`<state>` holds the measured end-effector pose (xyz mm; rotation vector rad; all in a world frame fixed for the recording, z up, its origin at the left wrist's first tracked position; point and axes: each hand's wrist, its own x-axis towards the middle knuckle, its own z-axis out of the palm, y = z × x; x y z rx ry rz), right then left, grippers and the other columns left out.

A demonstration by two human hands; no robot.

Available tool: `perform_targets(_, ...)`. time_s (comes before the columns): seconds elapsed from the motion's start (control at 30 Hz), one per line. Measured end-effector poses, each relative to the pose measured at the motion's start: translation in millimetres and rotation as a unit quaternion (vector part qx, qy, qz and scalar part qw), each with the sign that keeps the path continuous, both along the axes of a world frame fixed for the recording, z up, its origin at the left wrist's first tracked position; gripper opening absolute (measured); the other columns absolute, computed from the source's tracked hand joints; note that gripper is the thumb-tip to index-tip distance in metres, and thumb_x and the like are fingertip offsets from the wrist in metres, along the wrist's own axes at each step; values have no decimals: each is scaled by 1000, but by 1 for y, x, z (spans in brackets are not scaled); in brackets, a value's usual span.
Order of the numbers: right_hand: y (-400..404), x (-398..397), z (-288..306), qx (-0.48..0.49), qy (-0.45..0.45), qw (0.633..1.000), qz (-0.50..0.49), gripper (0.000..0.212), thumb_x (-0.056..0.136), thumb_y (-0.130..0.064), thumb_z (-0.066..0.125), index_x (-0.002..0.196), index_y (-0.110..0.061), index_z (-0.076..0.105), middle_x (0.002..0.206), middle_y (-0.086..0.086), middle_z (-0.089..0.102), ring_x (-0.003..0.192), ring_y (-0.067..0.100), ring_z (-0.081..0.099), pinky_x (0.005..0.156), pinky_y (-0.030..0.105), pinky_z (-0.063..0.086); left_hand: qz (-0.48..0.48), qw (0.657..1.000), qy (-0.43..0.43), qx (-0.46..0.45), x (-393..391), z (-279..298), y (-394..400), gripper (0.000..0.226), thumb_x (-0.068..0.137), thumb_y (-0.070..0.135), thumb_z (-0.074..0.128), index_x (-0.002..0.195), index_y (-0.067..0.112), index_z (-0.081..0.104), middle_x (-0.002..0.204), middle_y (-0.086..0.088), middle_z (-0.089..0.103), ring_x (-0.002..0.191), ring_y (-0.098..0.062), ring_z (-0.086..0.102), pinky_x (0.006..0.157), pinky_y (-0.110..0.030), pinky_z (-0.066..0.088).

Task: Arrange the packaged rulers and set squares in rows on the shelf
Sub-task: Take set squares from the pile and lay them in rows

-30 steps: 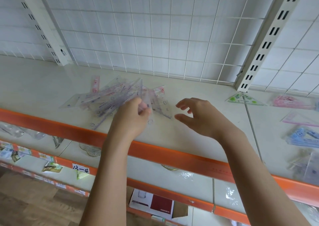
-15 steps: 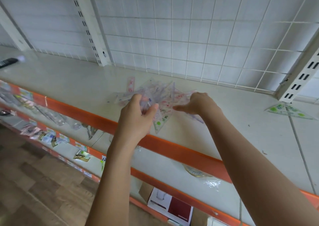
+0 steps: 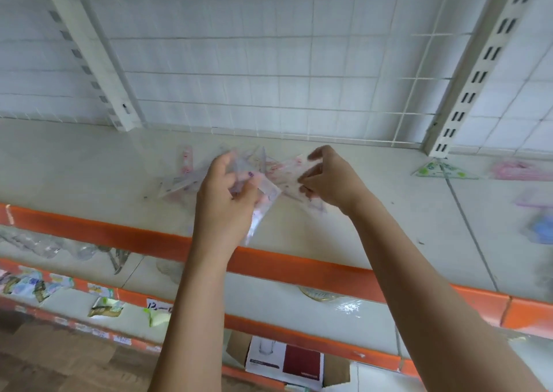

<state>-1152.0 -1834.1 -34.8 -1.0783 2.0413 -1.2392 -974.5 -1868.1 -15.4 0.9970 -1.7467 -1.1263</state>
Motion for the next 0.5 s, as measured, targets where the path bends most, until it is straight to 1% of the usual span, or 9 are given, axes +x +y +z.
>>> perform_targets(0.07,22,-5,3,-27,-23,999,13,81,79,9,59,143,-21,20,87,2,62,76,32,67,77,45,57,-51,997,39,41,-13,1,8,74,87,-2,59,145,27,24,94,11,62,74,-12,65,70,-29,58)
perform_targets(0.1,34,-7,5,-31,-20,999,14,94,77,9,62,147,-27,10,89,0,59,75,32,67,76,42,57,-73,996,37,38,-20,0,12,85,83,-8,60,147,29,18,92,11,62,73,-12,64,72,-31,58)
perform_targets(0.13,45,-11,8,-34,-17,999,6,97,77,9,63,147,-30,10,91,0,56,74,31,68,76,41,57,-89,995,32,30,-27,-3,13,91,79,-10,62,147,32,17,91,10,62,75,-14,62,77,-36,58)
perform_targets(0.2,66,-20,13,-45,-13,999,-22,75,77,9,63,137,-26,36,91,0,54,72,28,68,78,45,57,-112,993,16,21,-41,-4,20,89,74,-9,66,137,41,29,95,6,63,81,-14,62,85,-40,55)
perform_targets(0.23,77,-25,16,-48,-1,998,-43,59,77,8,63,123,-24,48,89,-1,53,73,25,67,76,46,57,-117,993,5,14,-48,-4,24,81,72,-8,69,125,46,37,96,6,63,85,-10,62,86,-39,54)
perform_targets(0.27,88,-30,19,-49,22,996,-65,48,76,7,63,112,-23,52,88,-1,53,75,23,65,73,44,58,-121,993,-1,5,-57,-5,28,74,70,-5,71,113,47,43,94,6,63,90,-9,62,84,-37,54)
perform_targets(0.33,111,-41,25,-48,89,989,-112,40,76,3,61,103,-23,49,85,-3,53,78,20,62,60,24,55,-134,991,-6,2,-73,-2,41,57,69,-1,72,98,41,49,89,8,62,84,-12,63,73,-30,52)
perform_targets(0.4,135,-54,30,-57,132,978,-148,36,76,2,58,99,-23,47,80,-4,55,71,12,58,46,9,40,-150,988,15,8,-92,2,55,43,71,-3,69,88,33,52,83,8,63,69,-11,61,62,-24,47)
perform_targets(0.5,172,-76,35,-50,184,964,-183,32,76,-3,60,98,-23,48,74,-6,56,68,5,52,53,6,36,-157,987,42,15,-121,8,80,33,73,-5,66,77,26,55,75,7,66,60,-5,57,54,-15,44)
